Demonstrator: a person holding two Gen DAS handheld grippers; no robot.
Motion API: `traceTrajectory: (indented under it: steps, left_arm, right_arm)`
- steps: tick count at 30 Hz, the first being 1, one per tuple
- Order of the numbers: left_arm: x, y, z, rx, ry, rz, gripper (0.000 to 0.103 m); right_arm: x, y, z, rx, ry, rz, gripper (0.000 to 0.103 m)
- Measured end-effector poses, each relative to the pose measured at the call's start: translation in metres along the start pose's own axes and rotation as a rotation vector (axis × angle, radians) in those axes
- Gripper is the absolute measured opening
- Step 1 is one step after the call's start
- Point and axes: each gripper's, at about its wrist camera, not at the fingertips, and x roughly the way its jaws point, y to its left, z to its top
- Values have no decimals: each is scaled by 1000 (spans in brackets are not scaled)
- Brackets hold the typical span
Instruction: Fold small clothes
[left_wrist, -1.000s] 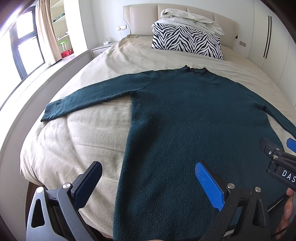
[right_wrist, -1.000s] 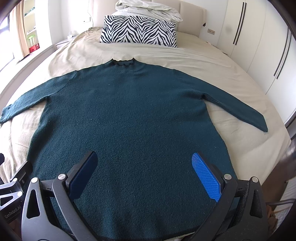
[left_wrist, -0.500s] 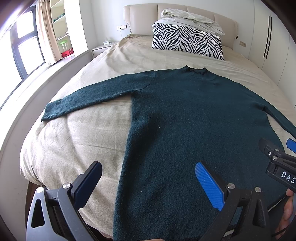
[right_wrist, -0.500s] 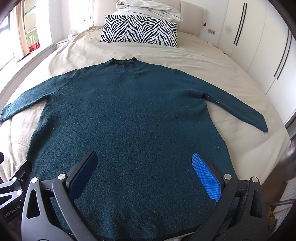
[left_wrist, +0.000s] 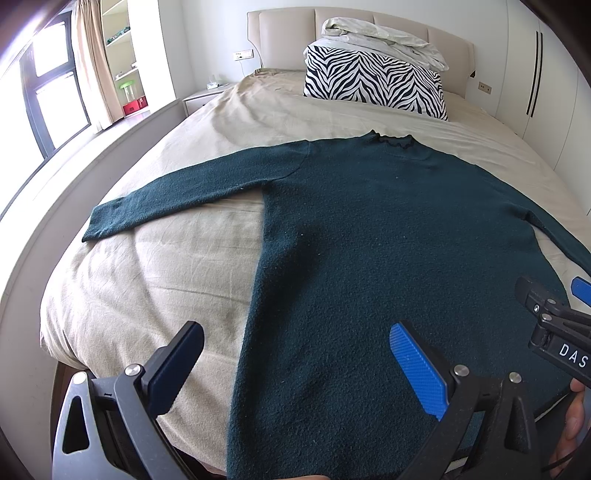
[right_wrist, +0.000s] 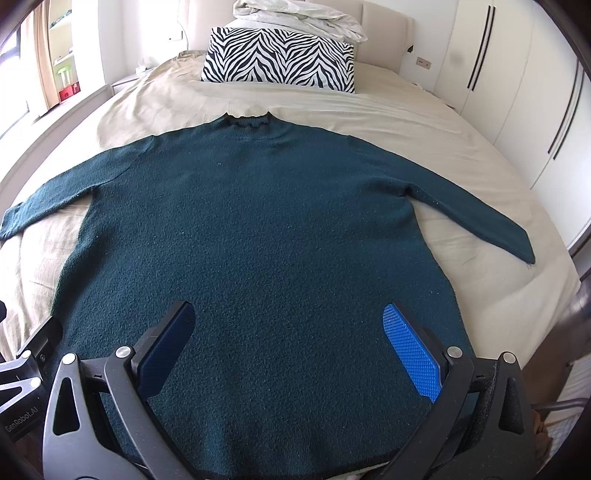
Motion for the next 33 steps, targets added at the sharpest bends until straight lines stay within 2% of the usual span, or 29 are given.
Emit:
traceTrajectory:
  steps: [23, 26, 28, 31, 33]
  left_arm:
    - [-3, 0, -2, 3, -23, 6, 103]
    - [-4, -5, -2, 30, -49, 58, 103]
    - [-2, -16, -4, 98, -66, 122, 103]
    - [1, -28, -7, 190, -129, 224, 103]
    - [-4, -33, -7, 237, -231, 308, 103]
  right_arm:
    - [1, 4, -1, -1, 0, -3, 103]
    - [3, -1, 0, 12, -4, 9, 103]
    - [5, -16, 3, 46, -11, 39, 103]
    - [14, -61, 9, 153, -25, 89, 103]
    - [24, -110, 13, 271, -46, 104, 103]
